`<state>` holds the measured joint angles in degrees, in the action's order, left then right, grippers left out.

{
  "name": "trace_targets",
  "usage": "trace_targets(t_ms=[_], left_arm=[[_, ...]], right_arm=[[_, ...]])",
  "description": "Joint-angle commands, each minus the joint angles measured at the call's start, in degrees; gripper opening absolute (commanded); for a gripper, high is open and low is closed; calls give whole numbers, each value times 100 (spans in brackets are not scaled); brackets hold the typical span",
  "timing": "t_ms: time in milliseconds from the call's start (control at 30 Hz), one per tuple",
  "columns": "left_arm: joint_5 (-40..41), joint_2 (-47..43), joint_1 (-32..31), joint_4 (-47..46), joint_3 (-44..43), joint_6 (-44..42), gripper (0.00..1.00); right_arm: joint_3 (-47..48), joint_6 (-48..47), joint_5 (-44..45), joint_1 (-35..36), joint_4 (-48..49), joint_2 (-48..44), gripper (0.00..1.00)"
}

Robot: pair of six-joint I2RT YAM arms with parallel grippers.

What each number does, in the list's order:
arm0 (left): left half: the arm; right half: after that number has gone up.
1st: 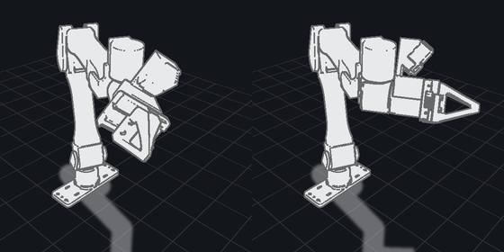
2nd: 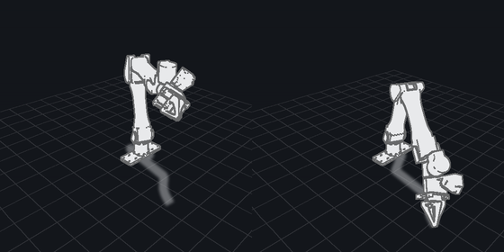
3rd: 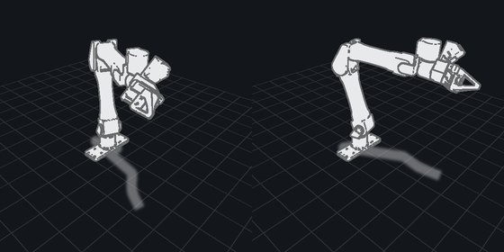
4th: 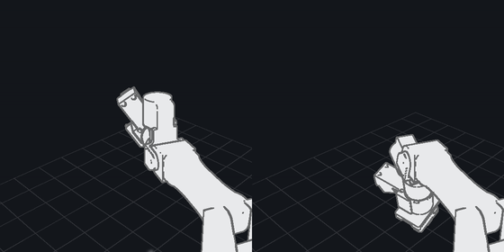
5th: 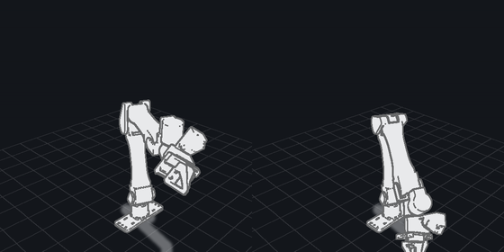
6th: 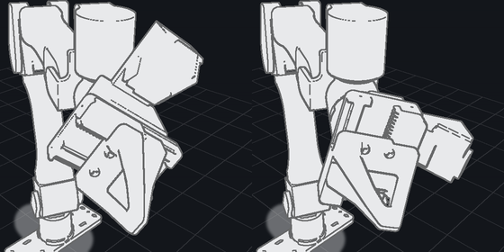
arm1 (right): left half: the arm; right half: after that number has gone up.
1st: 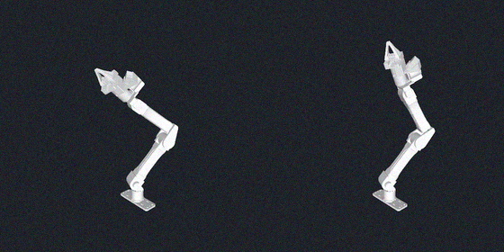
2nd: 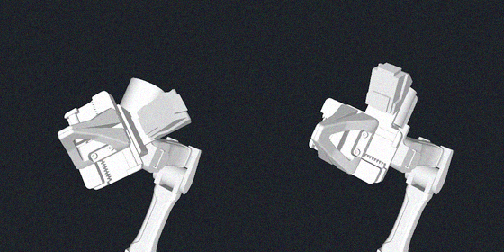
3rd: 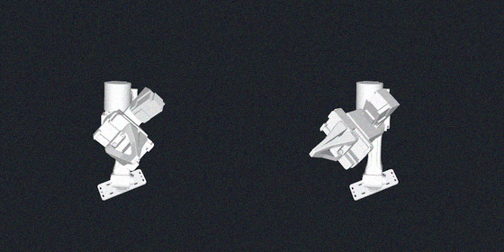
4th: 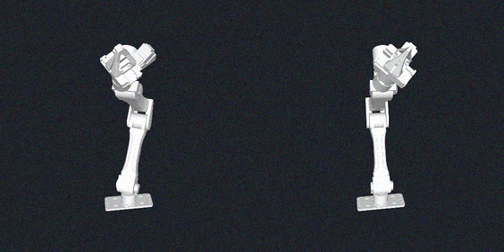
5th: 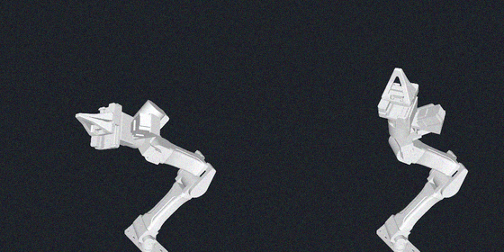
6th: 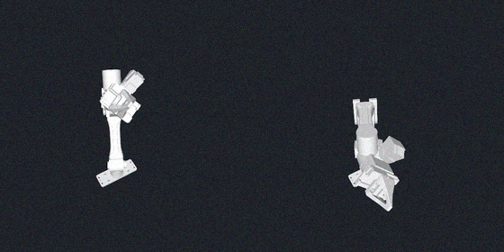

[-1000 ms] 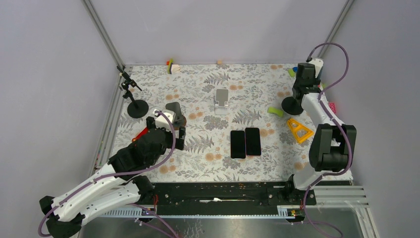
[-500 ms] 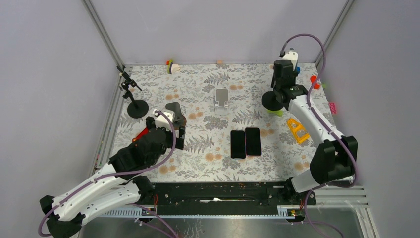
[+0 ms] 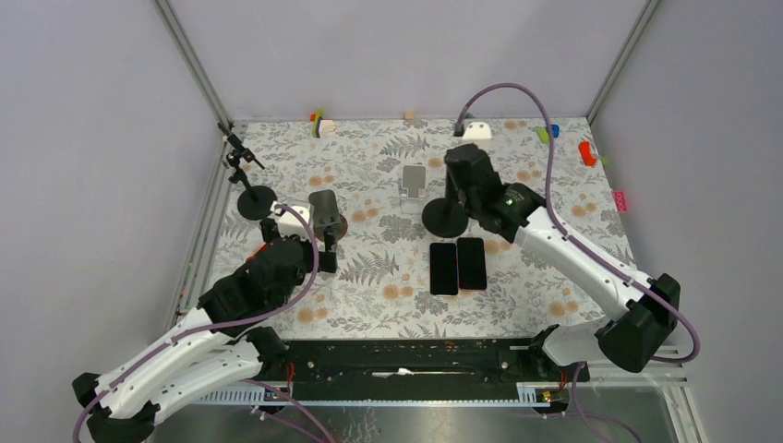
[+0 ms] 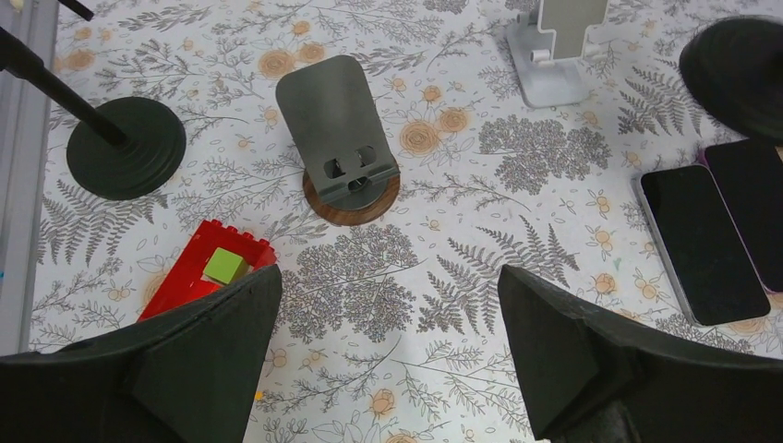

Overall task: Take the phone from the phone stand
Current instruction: Place the phone stand with the phone at the center of the board.

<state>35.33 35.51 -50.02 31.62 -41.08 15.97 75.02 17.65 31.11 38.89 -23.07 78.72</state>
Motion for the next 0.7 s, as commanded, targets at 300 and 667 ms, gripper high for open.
trace_targets(t_ms=[300, 667], left_arm=[[281, -114, 124, -50, -157, 82, 99], [294, -100, 124, -15, -163, 85, 99]], right_arm=[[181, 421, 687, 1923, 789, 363, 0], [-300, -168, 682, 2196, 1899, 790, 0]])
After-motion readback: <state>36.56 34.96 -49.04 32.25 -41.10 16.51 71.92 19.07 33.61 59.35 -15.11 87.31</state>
